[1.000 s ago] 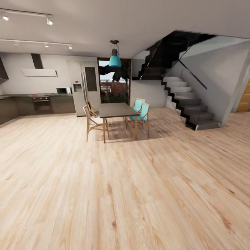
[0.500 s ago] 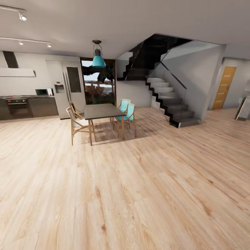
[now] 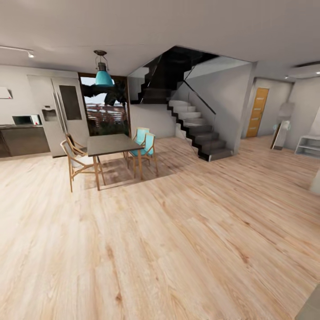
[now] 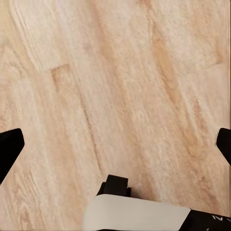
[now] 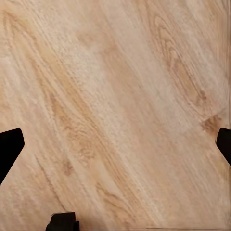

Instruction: Turn on the radio receiver that's on the table in the living room.

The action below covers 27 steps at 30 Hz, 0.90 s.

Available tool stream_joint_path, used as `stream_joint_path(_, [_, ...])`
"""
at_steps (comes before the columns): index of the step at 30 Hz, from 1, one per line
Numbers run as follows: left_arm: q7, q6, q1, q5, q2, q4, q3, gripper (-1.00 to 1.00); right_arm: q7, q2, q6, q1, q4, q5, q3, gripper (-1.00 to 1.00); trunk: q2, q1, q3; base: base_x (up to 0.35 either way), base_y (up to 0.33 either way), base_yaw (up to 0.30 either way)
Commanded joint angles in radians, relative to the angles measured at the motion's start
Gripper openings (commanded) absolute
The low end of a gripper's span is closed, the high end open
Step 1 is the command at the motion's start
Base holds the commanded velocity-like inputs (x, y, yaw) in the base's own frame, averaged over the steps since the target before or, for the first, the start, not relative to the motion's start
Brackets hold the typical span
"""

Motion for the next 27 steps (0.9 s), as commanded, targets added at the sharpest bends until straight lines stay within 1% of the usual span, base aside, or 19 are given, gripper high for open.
stream_joint_path(1, [-0.001, -0.001, 0.0, 0.0, -0.001, 0.0, 0.0, 1.0, 0.0, 0.0, 0.0, 0.0, 0.0, 0.0, 0.0, 1.0, 0.0, 0.0, 0.0, 0.0, 0.0, -0.274])
stream_joint_path(17, [-0.002, -0.005, 0.0, 0.001, -0.001, -0.001, -0.001, 1.0, 0.0, 0.0, 0.0, 0.0, 0.0, 0.0, -0.001, 1.0, 0.0, 0.0, 0.006, 0.002, 0.002, -0.274])
stream_joint_path(21, [-0.002, -0.004, 0.0, 0.001, 0.001, -0.001, 0.0, 1.0, 0.0, 0.0, 0.0, 0.0, 0.0, 0.0, -0.001, 1.0, 0.0, 0.0, 0.007, 0.16, 0.132, -0.274])
stream_joint_path(27, [-0.002, -0.003, 0.0, 0.001, 0.003, 0.0, 0.003, 1.0, 0.0, 0.0, 0.0, 0.0, 0.0, 0.0, -0.001, 1.0, 0.0, 0.0, 0.009, 0.25, 0.192, -0.274])
